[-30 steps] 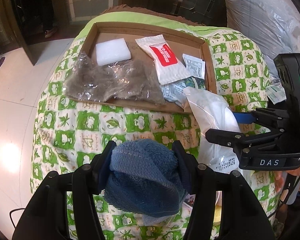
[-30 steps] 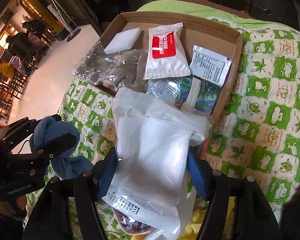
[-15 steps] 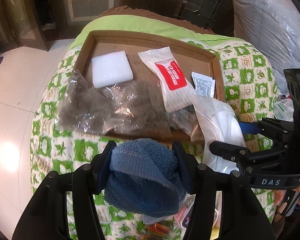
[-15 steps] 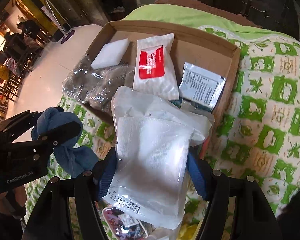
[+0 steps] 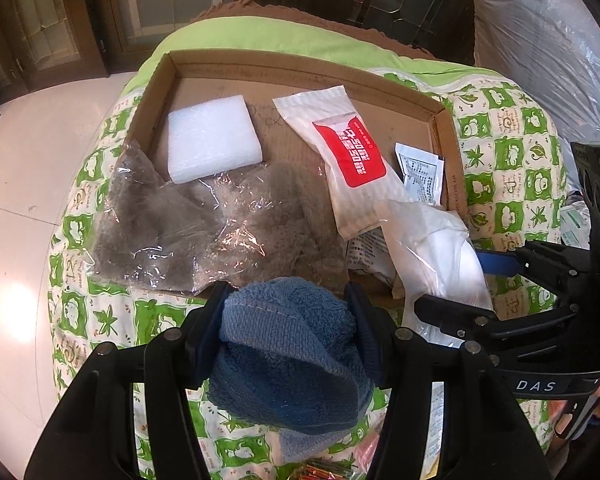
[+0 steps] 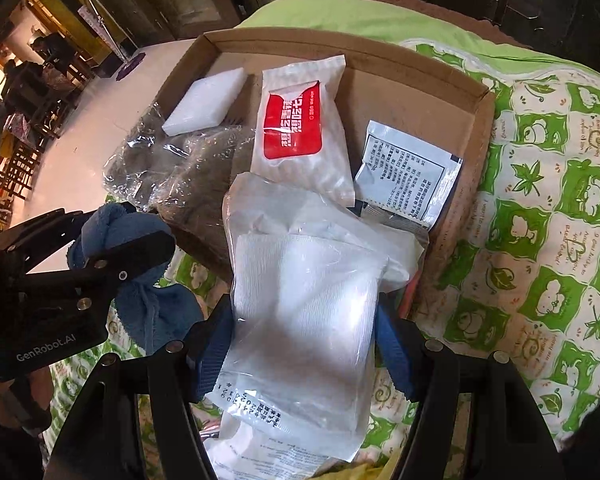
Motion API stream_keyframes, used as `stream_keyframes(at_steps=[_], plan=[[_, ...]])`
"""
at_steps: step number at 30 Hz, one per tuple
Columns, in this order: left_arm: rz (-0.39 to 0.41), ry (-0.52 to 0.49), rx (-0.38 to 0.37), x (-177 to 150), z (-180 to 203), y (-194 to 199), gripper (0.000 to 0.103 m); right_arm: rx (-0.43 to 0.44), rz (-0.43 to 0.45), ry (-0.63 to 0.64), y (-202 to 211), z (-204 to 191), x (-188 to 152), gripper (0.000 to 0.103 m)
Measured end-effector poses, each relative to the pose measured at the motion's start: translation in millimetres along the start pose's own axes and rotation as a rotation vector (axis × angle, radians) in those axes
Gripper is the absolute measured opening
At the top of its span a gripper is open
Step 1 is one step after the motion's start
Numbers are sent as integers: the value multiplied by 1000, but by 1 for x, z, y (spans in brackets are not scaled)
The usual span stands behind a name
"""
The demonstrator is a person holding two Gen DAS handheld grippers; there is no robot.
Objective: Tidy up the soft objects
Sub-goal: 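Lower and release the towel into the tray with left tool while right tool releases the bag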
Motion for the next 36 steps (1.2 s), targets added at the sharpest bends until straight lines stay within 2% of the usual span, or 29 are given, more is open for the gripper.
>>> stream_keyframes(at_steps=[10,15,24,28,33,36], plan=[[-1,-10,7,10,0,-2,56,-3,3,5,-1,-1,4,67],[4,-23,29,21,-2,-1,56,-9,26,-11,6,5,18,67],[84,-25,75,75,-12,12,56,-55,119,-74,25,19,69,67],[108,-16,104,94,-20,5,56,-71,124,-93,16,21,86,67],[119,-7,136,102,-32,-10,56,-84,121,-107,-4,22,90,68],[124,17,134,99,-39,-18,58,-73,120,-120,-16,23,90,74]])
Point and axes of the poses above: each gripper's, at about its wrist camera, not at the fingertips, and y roughly against the way its jaws point, z to its right, x to its top, the point moved 4 cm from there along -y, roughly the way its jaws point, and after that the axes turned 6 degrees about -x, right-handed, at the moved point
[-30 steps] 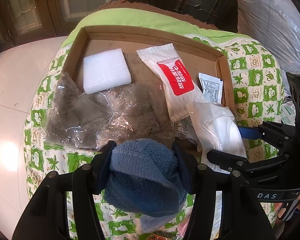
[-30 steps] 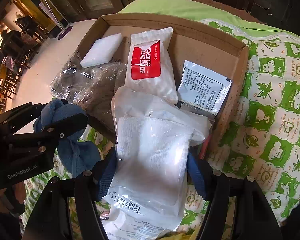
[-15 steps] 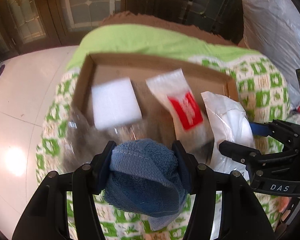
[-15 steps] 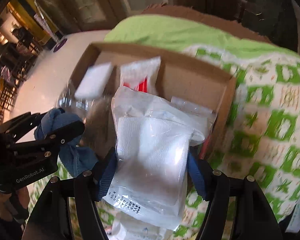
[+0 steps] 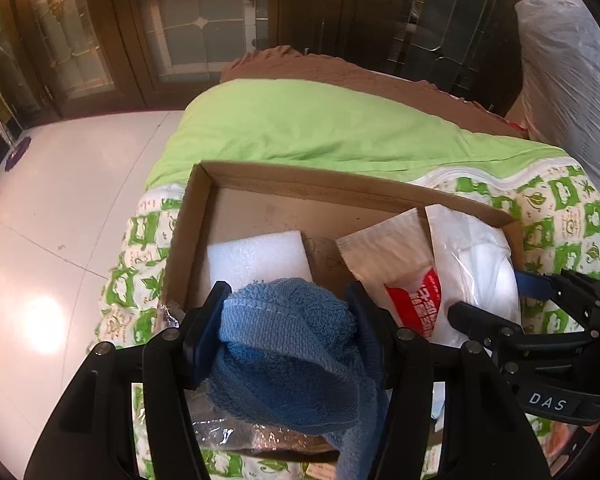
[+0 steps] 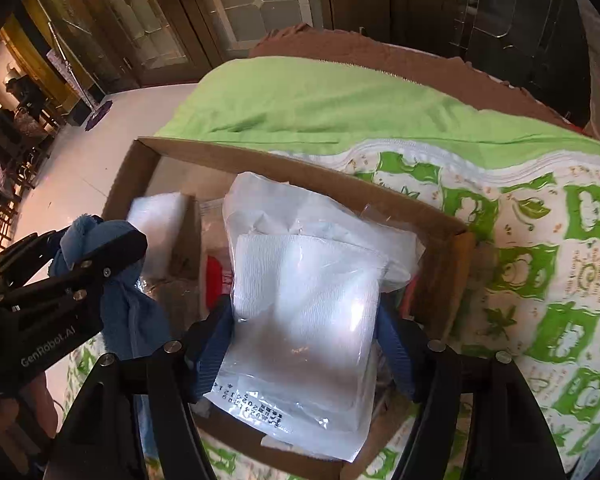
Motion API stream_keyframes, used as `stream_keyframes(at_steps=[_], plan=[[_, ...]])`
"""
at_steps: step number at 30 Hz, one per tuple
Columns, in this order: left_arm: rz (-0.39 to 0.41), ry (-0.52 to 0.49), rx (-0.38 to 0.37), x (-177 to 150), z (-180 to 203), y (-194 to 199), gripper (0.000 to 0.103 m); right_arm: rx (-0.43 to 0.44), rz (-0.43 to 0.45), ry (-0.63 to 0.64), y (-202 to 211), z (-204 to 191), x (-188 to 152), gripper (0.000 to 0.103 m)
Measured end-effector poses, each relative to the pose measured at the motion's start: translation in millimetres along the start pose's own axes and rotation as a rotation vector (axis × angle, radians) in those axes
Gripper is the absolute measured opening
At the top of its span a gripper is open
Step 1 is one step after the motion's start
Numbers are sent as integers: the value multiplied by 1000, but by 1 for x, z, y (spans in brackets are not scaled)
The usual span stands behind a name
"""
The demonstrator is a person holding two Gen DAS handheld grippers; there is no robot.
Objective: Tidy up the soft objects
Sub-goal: 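Lower and release the towel into the tray with left tool while right tool releases the bag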
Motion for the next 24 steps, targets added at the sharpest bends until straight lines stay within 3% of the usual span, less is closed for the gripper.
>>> stream_keyframes(at_steps=[4,9,15,18,24], plan=[[20,17,3,-1,-3,1,70,27,23,-16,-1,3,-1,83],[71,49,3,5,-10,22,74,35,79,-31,16,9,1,95],[67,35,22,-8,-18,41,74,55,94,-35,37,13,-15,95],[73,30,26,-31,-24,56,74,76,88,-46,49,20,-35,97],[37,113,-66,-112,-36,76,74,119,65,-109,65,41,-96,100]])
Point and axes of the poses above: each gripper's, at about its wrist camera, not at the fingertips, and y roughly against the way its jaws point, z to its right, x to its top, the point moved 4 cm from there along -y, roughly the way its jaws point, and after that the axes turned 6 degrees about -x, right-handed, at the moved point
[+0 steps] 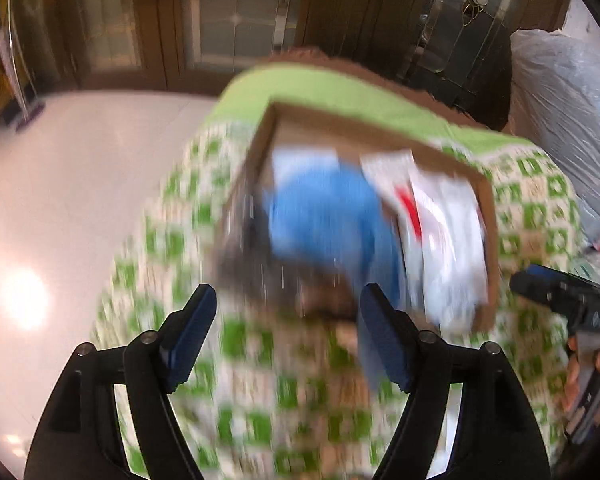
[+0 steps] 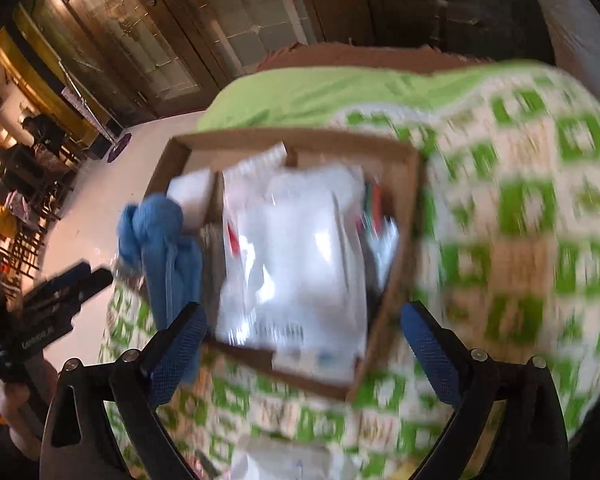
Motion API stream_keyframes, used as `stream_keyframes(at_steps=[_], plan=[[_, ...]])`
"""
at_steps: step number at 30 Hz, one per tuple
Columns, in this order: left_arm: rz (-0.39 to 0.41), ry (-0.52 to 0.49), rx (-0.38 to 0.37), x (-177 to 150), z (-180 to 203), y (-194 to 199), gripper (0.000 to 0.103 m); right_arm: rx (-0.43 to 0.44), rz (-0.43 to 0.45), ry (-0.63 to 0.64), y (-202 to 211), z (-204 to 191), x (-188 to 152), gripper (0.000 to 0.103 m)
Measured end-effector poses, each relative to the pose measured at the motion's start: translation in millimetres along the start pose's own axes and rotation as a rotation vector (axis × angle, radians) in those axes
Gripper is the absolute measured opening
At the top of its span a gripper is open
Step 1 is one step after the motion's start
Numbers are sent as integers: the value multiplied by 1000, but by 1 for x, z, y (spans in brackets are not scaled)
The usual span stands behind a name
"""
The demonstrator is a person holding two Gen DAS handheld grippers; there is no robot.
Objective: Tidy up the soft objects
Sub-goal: 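Lower and release the towel into the tray with left tool while right tool releases the bag, then grasp the coloured-stick bag with left tool while right tool grasps the yellow towel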
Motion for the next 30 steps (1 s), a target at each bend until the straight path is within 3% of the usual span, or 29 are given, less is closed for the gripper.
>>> stream_keyframes(at_steps=[5,13,18,24,30], plan=[[-86,54,-36,-78,-6,0,74,4,-65,-17,-3,14,-49,100],[-133,127,-118,-158,11,3,74,85,-150,34,10,0,-89,100],[-168,95,-120,-178,22,3,74,124,-174,51,36,-3,-113,100],[-145,67,-117,-182,30,8,74,132,-175,1,60,8,-142,100],[-190,-10,-72,-192,42,-3,74,139,-226,-39,58,19,-169,100]])
Point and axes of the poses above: each gripper's, at about its wrist camera, not at the fingertips, and y roughly against the way its jaws point, z to its right, x to its top, the point moved 4 cm from there along -y, roughly the way its jaws point, and after that the axes turned 6 degrees about -x, right-handed, at the moved point
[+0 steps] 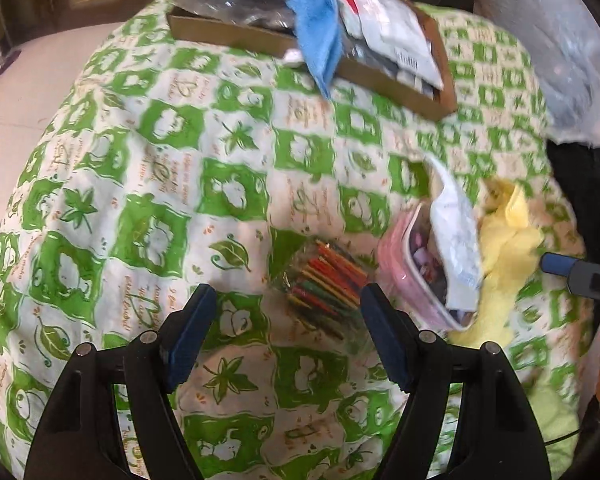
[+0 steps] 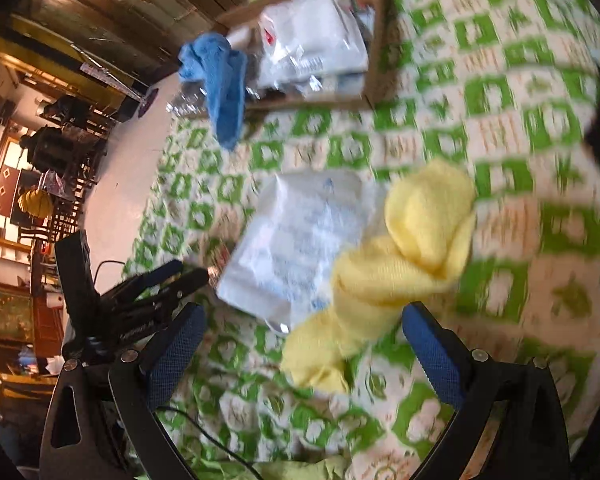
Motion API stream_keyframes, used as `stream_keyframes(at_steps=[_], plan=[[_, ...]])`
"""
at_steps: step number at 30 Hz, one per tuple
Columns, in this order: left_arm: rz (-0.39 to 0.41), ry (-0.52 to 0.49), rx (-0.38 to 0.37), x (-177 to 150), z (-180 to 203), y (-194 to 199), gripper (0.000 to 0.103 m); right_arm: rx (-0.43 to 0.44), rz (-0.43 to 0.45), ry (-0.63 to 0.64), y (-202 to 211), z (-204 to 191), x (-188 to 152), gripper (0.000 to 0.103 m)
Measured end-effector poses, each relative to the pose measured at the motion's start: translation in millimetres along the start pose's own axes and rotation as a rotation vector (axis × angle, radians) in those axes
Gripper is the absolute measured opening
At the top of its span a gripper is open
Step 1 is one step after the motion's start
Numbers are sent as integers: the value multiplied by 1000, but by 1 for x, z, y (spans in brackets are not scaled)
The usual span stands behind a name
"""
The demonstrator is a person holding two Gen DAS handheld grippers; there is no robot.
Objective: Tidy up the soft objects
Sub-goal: 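Grasp the coloured-stick bag with left tool while right tool grasps the yellow towel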
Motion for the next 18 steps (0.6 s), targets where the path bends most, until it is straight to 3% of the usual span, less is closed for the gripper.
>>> stream_keyframes(at_steps=[5,7,10,11,13,14,15,18], plan=[[-28,-55,23,0,13,-13,74,-64,-10,15,-15,-1,5,100],[-59,-62,36,2,17,-26,74,-131,-34,40,-31,-1,9,94],[-65,-88,80,6,22,-37,75,-223,-34,87,-52,-3,11,70],[-55,-94,89,7,24,-37,75,-229,-19,103,-57,-3,13,60],[-47,-98,99,8,25,-39,75,-211,13,93,-55,-3,15,52],[-41,-97,100,9,25,-39,73,-205,33,92,-52,-4,17,44],[-33,-93,100,10,25,-38,71,-197,49,94,-50,-5,19,43],[20,-52,115,16,13,-28,43,-183,105,98,-44,-10,30,41]])
Point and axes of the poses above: each gripper's, at about its wrist camera, not at the fingertips, and y roughly against the way its jaws point, z to its right, x to its top, the point moved 4 cm from there along -y, roughly the way its jaws point, and after that the axes turned 6 degrees about -x, right-handed, at the moved point
